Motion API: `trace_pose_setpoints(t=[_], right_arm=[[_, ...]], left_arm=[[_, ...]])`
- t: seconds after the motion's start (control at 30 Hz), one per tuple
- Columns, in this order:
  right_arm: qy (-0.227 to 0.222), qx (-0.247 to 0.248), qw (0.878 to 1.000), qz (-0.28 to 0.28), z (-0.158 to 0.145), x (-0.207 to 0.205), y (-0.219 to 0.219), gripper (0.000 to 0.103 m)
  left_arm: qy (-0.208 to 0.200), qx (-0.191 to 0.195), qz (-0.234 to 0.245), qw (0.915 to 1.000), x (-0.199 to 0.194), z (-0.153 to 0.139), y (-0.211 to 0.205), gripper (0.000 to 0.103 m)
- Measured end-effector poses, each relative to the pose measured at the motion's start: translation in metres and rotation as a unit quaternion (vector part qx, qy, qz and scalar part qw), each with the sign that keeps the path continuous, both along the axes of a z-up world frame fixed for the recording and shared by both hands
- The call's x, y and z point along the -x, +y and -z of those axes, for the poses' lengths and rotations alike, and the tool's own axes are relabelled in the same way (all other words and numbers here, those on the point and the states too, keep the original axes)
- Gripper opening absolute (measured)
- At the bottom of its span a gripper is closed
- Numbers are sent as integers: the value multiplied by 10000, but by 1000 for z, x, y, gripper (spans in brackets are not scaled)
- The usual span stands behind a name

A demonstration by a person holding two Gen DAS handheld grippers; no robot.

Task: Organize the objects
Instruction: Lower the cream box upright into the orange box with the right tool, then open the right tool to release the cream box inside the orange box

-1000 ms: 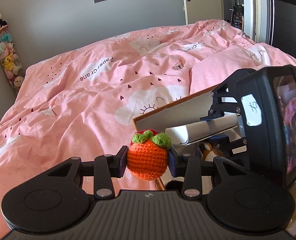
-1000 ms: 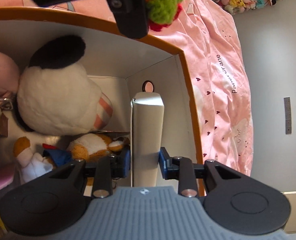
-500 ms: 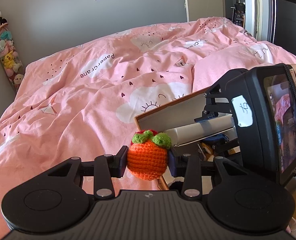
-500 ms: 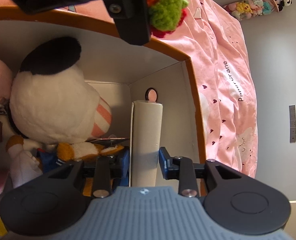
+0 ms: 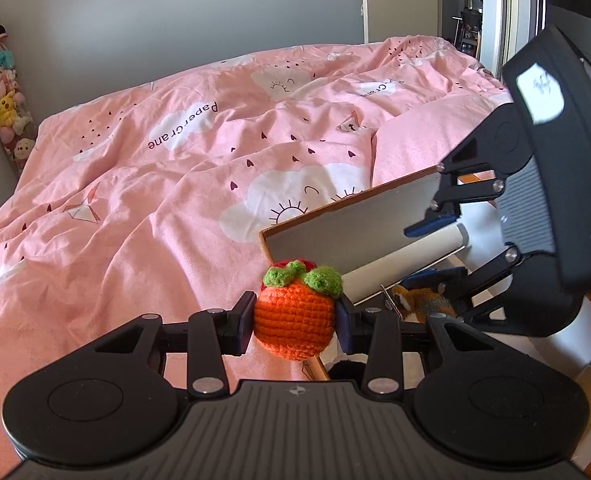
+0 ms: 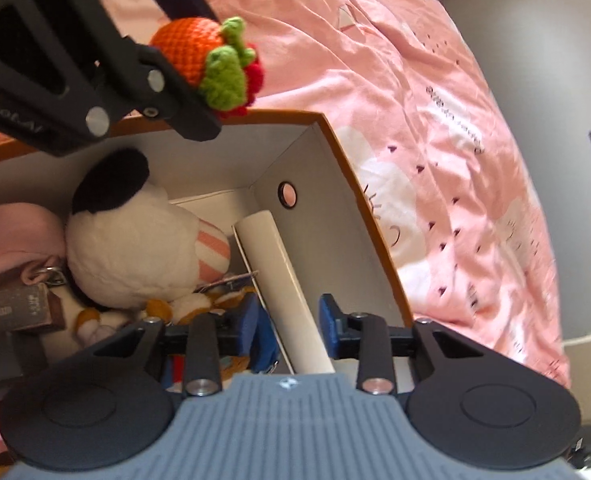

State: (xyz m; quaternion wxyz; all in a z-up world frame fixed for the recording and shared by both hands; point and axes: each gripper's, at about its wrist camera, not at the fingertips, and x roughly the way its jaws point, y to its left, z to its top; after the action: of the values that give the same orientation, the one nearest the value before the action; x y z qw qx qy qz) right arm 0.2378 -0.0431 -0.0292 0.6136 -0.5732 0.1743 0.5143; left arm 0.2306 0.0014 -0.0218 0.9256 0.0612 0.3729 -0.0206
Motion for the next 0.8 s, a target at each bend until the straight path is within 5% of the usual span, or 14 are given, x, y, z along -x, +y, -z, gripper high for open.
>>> trace_pose_setpoints(t=[0.33, 0.53, 0.8], right_arm=[[294, 320, 9989, 167, 9, -8, -18, 29], [-465, 650, 9967, -154, 28, -12, -16, 30], [-703, 911, 9930, -254, 44, -22, -20, 30]], left_arm=[[111, 172, 75, 9998, -8, -1, 9, 46], [153, 156, 43, 9998, -9, 1, 7, 46], [160, 214, 106, 9996, -11, 4, 1, 46]])
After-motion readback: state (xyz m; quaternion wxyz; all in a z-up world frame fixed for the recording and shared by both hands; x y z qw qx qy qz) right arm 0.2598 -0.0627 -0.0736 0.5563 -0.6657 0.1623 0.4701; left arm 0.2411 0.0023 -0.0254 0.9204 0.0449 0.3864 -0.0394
